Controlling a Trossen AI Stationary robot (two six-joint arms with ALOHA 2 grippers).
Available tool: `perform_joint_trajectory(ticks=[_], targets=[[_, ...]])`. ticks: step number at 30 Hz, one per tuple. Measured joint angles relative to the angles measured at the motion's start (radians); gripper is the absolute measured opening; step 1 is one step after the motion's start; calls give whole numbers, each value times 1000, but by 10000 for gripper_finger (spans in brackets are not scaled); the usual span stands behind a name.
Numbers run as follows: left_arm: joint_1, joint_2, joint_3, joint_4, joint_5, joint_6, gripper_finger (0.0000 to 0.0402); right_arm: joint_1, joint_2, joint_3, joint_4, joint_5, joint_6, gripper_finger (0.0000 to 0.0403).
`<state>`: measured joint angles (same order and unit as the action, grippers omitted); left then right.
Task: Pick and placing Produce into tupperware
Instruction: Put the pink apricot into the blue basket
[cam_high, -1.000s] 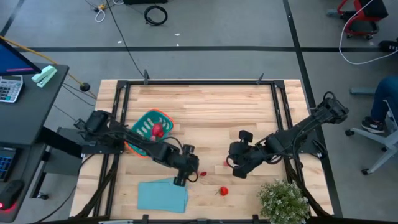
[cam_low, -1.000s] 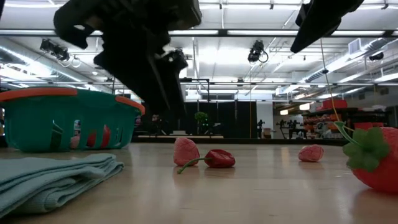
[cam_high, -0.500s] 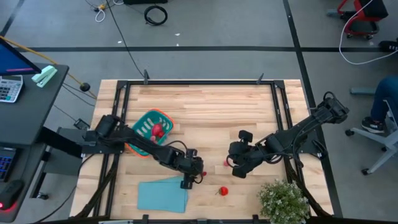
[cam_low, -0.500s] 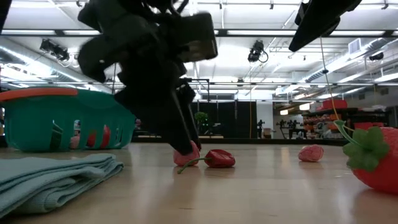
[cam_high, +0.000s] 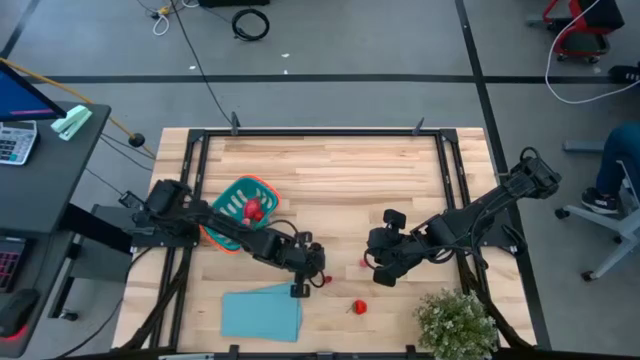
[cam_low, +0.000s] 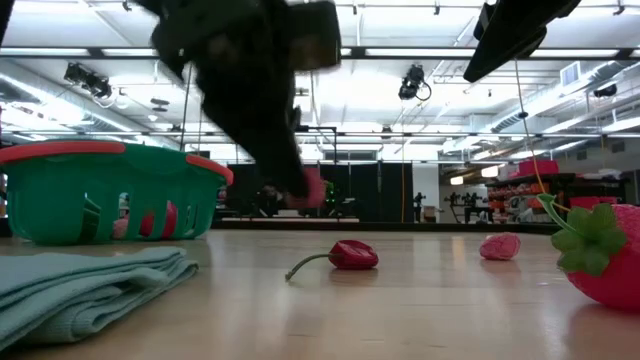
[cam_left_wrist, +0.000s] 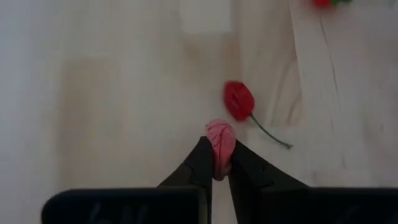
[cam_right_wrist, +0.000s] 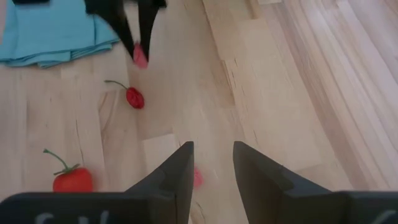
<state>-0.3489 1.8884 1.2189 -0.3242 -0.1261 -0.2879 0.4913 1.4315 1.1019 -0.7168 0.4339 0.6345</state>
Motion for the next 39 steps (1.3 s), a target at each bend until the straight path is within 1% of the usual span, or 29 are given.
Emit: perform_joint_trajectory(ticks=[3, 5, 8, 10, 12, 14, 16, 19, 22, 25, 27, 29, 32, 36, 39], targets=[[-2, -72, 22, -124, -86, -1, 39, 0, 0, 0, 0, 0, -1, 120], [-7, -130, 35, -278, -176, -19, 36, 0, 0, 0, 0, 0, -1, 120], [-7, -231, 38, -530, -329, -93, 33, 0, 0, 0, 0, 0, 0, 120], [-7, -307, 38, -694, -411, -175, 33, 0, 0, 0, 1, 0, 0, 120], [-7, -379, 38, -845, -489, -291, 33, 0, 0, 0, 0, 0, 0, 120], [-3, -449, 35, -970, -519, -406, 33, 0, 0, 0, 1, 0, 0, 120], [6, -520, 19, -1059, -523, -504, 35, 0, 0, 0, 3, 0, 0, 120], [13, -623, -42, -1059, -511, -590, 55, 0, 0, 0, 5, 1, 0, 120], [11, -710, -150, -970, -500, -624, 74, 0, 0, 0, 11, 17, 0, 120], [17, -774, -280, -863, -419, -624, 85, 0, 0, 0, 12, 49, -1, 120], [22, -793, -365, -777, -371, -624, 90, 0, 0, 0, 12, 77, -8, 120], [23, -802, -430, -712, -348, -622, 96, 0, 0, 0, 12, 98, -26, 120], [24, -803, -473, -661, -345, -592, 111, 0, 0, 0, 12, 99, -71, 120], [49, -802, -469, -660, -349, -558, 146, -6, 0, 0, 14, 97, -187, 120], [70, -804, -456, -658, -353, -506, 179, -14, 0, 0, 16, 82, -169, 120]])
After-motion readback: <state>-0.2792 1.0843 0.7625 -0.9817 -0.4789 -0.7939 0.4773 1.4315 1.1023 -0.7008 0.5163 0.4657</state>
